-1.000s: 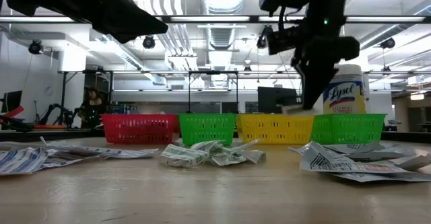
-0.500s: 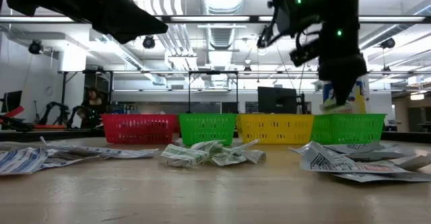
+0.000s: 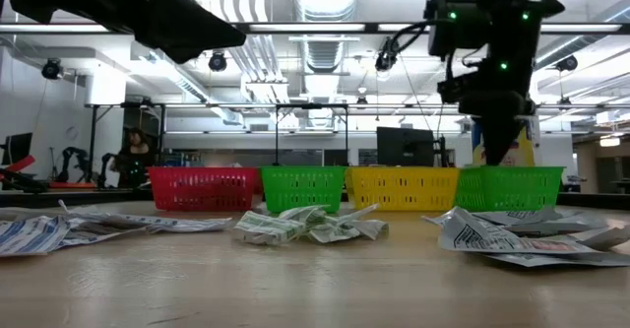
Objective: Pick & Place First Aid Supplies
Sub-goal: Put the green bandage into the right green basket
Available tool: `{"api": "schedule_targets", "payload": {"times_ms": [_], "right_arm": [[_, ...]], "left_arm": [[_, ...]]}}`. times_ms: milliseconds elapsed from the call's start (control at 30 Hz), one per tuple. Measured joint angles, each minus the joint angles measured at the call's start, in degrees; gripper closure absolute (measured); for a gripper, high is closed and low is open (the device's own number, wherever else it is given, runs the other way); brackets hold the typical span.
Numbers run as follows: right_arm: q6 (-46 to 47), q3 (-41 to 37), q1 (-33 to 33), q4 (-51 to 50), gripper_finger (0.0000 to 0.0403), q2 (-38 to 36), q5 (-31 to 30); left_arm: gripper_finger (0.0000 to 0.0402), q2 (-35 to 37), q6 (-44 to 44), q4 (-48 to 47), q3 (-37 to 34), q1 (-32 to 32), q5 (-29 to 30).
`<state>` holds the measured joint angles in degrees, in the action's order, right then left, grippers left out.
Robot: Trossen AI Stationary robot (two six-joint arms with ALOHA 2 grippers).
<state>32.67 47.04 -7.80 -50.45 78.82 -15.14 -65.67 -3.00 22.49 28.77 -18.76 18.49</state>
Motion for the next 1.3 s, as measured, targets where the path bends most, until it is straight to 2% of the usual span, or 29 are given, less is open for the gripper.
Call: {"api": "schedule_targets", "payload": {"times_ms": [167, 500, 900, 1100, 1300], "right_arm": [[0.15, -3.47, -0.67, 1.81, 0.0394, -2.25, 0.22], [-3.17, -3.71, -0.74, 2.04, 0.0388, -1.84, 2.03], [-5.67, -3.21, -0.74, 1.52, 0.0297, -1.58, 1.64], [-7.9, -1.66, 0.32, 1.11, 0.0289, -5.0, 3.2], [-7.53, -1.3, 4.63, 1.32, 0.0297, -12.78, 4.57]], "left_arm": [[0.0401, 0.0, -0.04, 0.08, 0.02, -0.02, -0.01], [0.0401, 0.0, -0.05, 0.17, 0.02, -0.04, -0.03], [0.0401, 0.0, -0.05, 0.19, 0.02, -0.04, -1.07], [0.0401, 0.0, -0.05, 0.21, 0.49, -0.6, -2.39], [0.0401, -1.49, -0.05, 0.16, 2.4, -3.11, -2.41]]}}
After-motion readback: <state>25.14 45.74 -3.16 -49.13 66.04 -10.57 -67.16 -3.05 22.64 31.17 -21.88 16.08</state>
